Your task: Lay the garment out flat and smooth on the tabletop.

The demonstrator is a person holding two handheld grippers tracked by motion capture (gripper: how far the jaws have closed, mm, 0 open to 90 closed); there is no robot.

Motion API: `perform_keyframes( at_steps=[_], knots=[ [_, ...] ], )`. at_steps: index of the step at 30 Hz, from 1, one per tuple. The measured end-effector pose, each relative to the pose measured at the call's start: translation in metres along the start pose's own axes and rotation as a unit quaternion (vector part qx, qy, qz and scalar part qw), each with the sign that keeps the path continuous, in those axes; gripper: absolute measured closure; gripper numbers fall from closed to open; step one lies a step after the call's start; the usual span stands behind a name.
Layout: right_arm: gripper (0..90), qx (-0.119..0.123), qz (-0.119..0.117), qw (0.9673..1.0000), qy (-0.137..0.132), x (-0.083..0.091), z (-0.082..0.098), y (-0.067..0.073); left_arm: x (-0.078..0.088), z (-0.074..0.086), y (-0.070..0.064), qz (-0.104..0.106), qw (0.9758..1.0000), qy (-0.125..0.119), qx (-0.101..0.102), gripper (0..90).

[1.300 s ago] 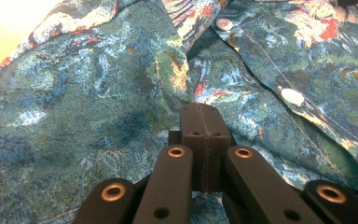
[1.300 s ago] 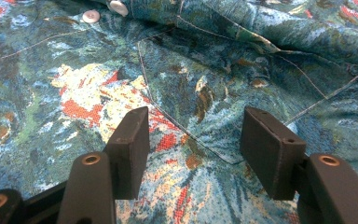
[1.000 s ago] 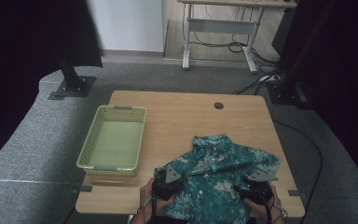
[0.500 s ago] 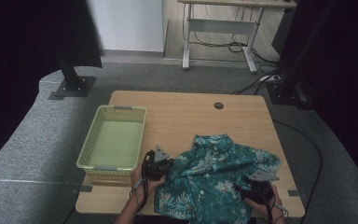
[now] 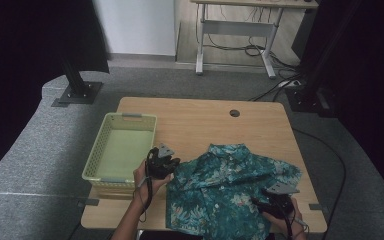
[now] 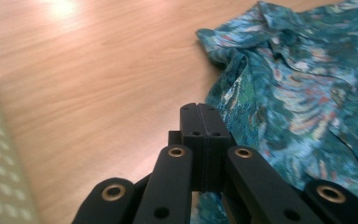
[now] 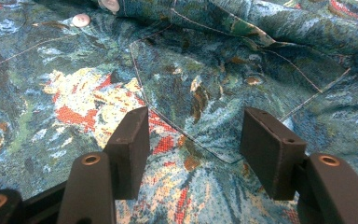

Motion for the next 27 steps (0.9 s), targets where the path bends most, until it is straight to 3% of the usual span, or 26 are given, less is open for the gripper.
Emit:
perform_keyframes(
  at_steps=[6, 12, 15, 16, 21, 24, 27],
  knots=[
    [41.4, 0.000, 0.001, 1.0000, 0.000, 0.000, 0.000, 0.000, -0.006, -0.010, 0.011, -0.013, 0.9999, 0.006, -0.008, 90.0],
    [41.4, -0.001, 0.002, 1.0000, -0.001, 0.000, 0.000, -0.001, -0.014, -0.022, 0.026, -0.033, 0.9993, 0.014, 0.001, 88.6],
    [41.4, 0.000, 0.001, 1.0000, -0.001, 0.000, 0.000, -0.001, -0.014, -0.025, 0.032, -0.052, 0.9983, 0.020, 0.015, 78.9],
    [41.4, 0.000, 0.001, 1.0000, -0.001, 0.000, 0.000, -0.001, -0.011, -0.025, 0.031, -0.051, 0.9984, 0.011, 0.020, 70.5],
    [41.4, 0.000, 0.002, 1.0000, -0.001, 0.000, 0.000, -0.001, -0.002, -0.020, 0.019, -0.039, 0.9992, 0.003, 0.014, 55.1],
    [41.3, -0.003, 0.004, 1.0000, -0.002, -0.001, -0.001, -0.001, -0.003, -0.010, 0.002, -0.030, 0.9994, 0.018, -0.004, 46.5],
    [41.3, -0.002, 0.004, 1.0000, -0.002, -0.001, 0.000, -0.001, -0.006, 0.002, -0.015, -0.011, 0.9997, 0.019, -0.004, 43.3]
  ],
)
Point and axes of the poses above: each handheld gripper's, and its own axes: x roughly backward along the jaws, z roughly out of its underside, y roughly to its left, the point moved 5 cm from there along -x, roughly forward along the jaws, and after that the axes turned 15 degrees about -z, right-handed, at the moved point
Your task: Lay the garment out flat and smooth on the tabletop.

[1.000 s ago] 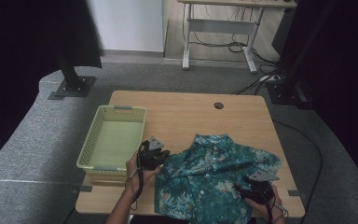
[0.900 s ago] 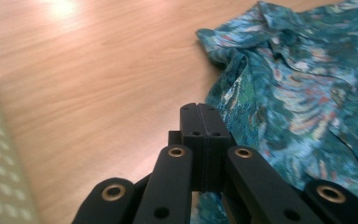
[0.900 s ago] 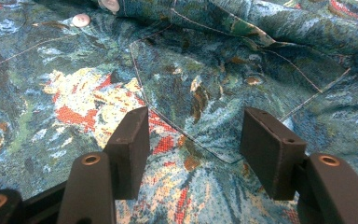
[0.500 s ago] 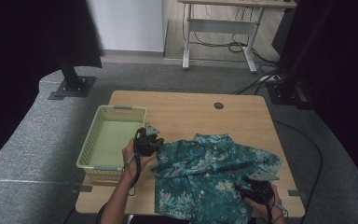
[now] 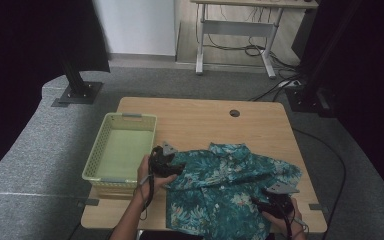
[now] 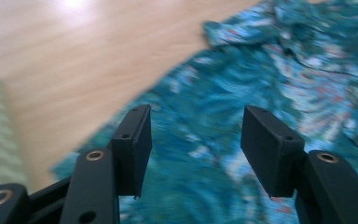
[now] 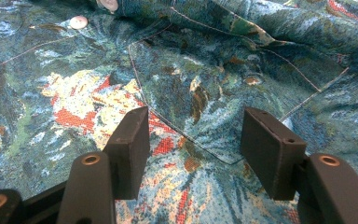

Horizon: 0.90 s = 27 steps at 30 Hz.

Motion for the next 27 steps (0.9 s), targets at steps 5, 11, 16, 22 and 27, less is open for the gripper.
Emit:
perform_keyframes(
  at_steps=[5, 11, 16, 22, 27],
  knots=[
    [41.4, 0.000, 0.000, 1.0000, 0.000, 0.000, 0.000, 0.000, -0.015, 0.020, -0.022, 0.011, 0.9996, 0.020, -0.017, 41.6],
    [41.4, -0.001, 0.001, 1.0000, -0.001, 0.000, 0.000, 0.000, -0.039, 0.036, -0.027, 0.014, 0.9984, 0.054, -0.001, 40.3],
    [41.4, -0.003, 0.003, 1.0000, -0.003, -0.001, -0.001, -0.003, -0.047, 0.036, -0.023, 0.013, 0.9979, 0.058, 0.024, 39.2],
    [41.5, 0.001, 0.000, 1.0000, -0.003, -0.001, -0.003, -0.008, -0.055, 0.031, -0.021, 0.002, 0.9980, 0.062, 0.014, 36.1],
    [41.7, 0.001, -0.002, 1.0000, -0.005, 0.002, -0.002, -0.019, -0.065, 0.023, -0.015, -0.010, 0.9975, 0.070, 0.009, 36.0]
  ],
)
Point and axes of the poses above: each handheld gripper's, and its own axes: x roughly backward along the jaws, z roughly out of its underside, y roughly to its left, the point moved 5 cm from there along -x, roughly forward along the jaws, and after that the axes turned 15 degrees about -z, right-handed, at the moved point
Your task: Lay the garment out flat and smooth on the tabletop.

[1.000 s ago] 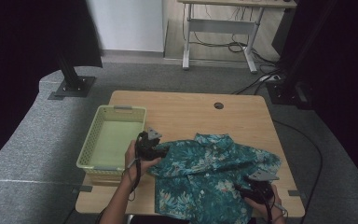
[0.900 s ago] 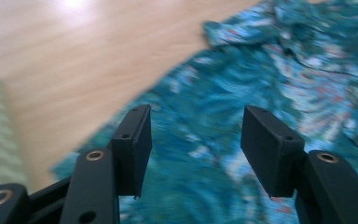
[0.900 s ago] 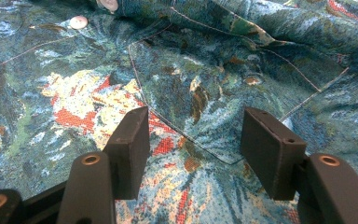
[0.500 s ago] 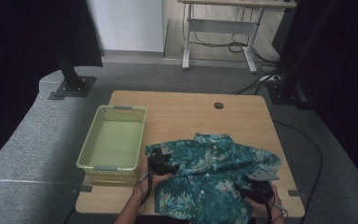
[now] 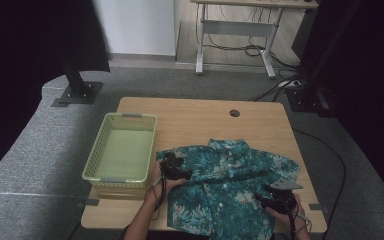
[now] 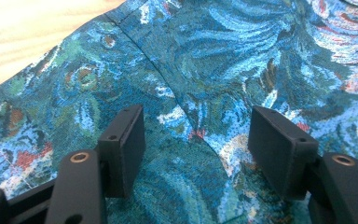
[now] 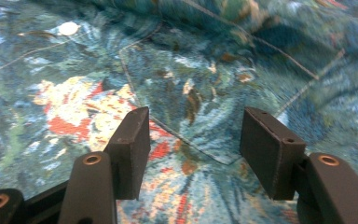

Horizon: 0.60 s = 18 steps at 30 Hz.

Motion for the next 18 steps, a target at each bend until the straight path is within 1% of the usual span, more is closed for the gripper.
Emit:
perform_keyframes(
  at_steps=[2, 3, 5, 6, 8, 10, 11, 12, 13, 15, 18],
  knots=[
    [41.6, 0.000, 0.001, 1.0000, -0.002, 0.001, 0.000, -0.005, -0.004, -0.004, 0.003, -0.007, 1.0000, 0.001, -0.003, 36.0],
    [40.2, 0.000, 0.004, 1.0000, -0.002, 0.002, 0.000, -0.009, -0.007, -0.006, 0.005, -0.011, 0.9999, 0.001, -0.004, 35.8],
    [40.5, -0.007, 0.007, 0.9999, -0.006, 0.005, 0.001, -0.015, -0.011, -0.010, 0.008, -0.015, 0.9999, 0.003, 0.003, 35.5],
    [40.5, -0.008, 0.010, 0.9999, -0.007, 0.006, 0.002, -0.016, -0.014, -0.014, 0.010, -0.015, 0.9998, 0.005, 0.008, 35.3],
    [40.5, -0.008, 0.011, 0.9998, -0.011, 0.007, 0.003, -0.018, -0.017, -0.018, 0.011, -0.017, 0.9998, 0.011, 0.006, 34.6],
    [40.3, -0.010, 0.014, 0.9998, -0.010, 0.006, 0.003, -0.017, -0.019, -0.021, 0.010, -0.024, 0.9995, 0.019, 0.004, 35.5],
    [40.3, -0.010, 0.015, 0.9998, -0.010, 0.006, 0.003, -0.017, -0.017, -0.023, 0.009, -0.023, 0.9995, 0.021, 0.007, 38.1],
    [40.3, -0.011, 0.015, 0.9998, -0.011, 0.006, 0.003, -0.017, -0.014, -0.024, 0.008, -0.018, 0.9997, 0.015, 0.008, 39.3],
    [40.1, -0.011, 0.016, 0.9998, -0.011, 0.006, 0.003, -0.017, -0.009, -0.025, 0.007, -0.017, 0.9998, 0.003, 0.006, 39.3],
    [40.1, -0.012, 0.015, 0.9998, -0.009, 0.007, 0.003, -0.017, 0.005, -0.026, 0.004, -0.025, 0.9995, -0.019, -0.004, 39.4],
    [40.0, -0.016, 0.017, 0.9997, -0.009, 0.007, 0.003, -0.017, 0.025, -0.018, -0.002, -0.026, 0.9987, -0.040, -0.020, 39.0]
  ],
)
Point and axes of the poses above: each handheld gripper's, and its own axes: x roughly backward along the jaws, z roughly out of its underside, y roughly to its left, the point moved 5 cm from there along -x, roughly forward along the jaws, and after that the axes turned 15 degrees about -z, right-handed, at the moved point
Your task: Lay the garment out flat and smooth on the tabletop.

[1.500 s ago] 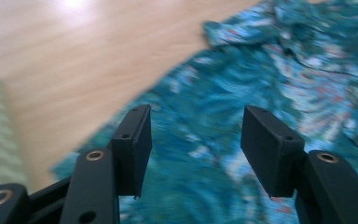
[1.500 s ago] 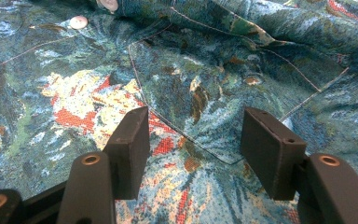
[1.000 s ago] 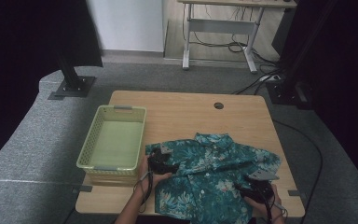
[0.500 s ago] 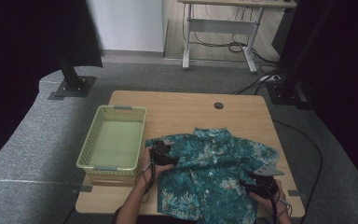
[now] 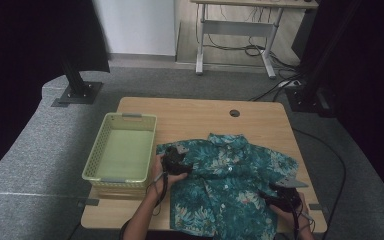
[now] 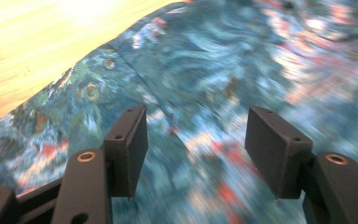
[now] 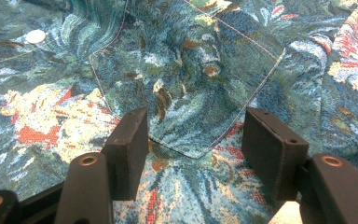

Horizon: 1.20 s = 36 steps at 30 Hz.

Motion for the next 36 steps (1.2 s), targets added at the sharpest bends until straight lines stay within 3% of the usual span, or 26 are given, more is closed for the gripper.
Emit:
perform_keyframes(
  at_steps=[4, 6, 9, 13, 17, 23, 27, 36],
  knots=[
    [40.3, -0.022, -0.010, 0.9997, -0.006, 0.001, -0.001, 0.000, 0.024, 0.020, -0.011, 0.016, 0.9997, -0.017, -0.011, 38.5],
    [42.4, -0.040, -0.022, 0.9988, -0.015, 0.004, 0.000, -0.001, 0.031, 0.030, -0.019, 0.035, 0.9992, -0.016, -0.013, 39.2],
    [42.6, -0.046, -0.017, 0.9986, -0.022, 0.009, 0.000, 0.000, 0.035, 0.042, -0.030, 0.057, 0.9982, -0.015, -0.013, 39.5],
    [42.4, -0.042, -0.014, 0.9986, -0.031, 0.013, -0.001, 0.010, 0.028, 0.048, -0.040, 0.049, 0.9985, -0.009, -0.022, 38.5],
    [41.6, -0.039, -0.037, 0.9979, -0.036, 0.010, -0.005, 0.024, 0.018, 0.053, -0.045, 0.042, 0.9988, -0.002, -0.027, 38.5],
    [40.4, -0.015, -0.045, 0.9989, -0.004, -0.008, -0.008, 0.039, 0.019, 0.055, -0.046, 0.029, 0.9994, -0.012, -0.016, 40.6],
    [38.9, 0.001, -0.025, 0.9996, 0.013, -0.017, -0.007, 0.042, 0.024, 0.062, -0.046, 0.029, 0.9992, -0.027, -0.009, 41.1],
    [38.1, 0.008, -0.002, 1.0000, 0.004, -0.024, -0.009, 0.044, 0.035, 0.073, -0.046, 0.043, 0.9984, -0.028, -0.023, 41.2]
  ],
)
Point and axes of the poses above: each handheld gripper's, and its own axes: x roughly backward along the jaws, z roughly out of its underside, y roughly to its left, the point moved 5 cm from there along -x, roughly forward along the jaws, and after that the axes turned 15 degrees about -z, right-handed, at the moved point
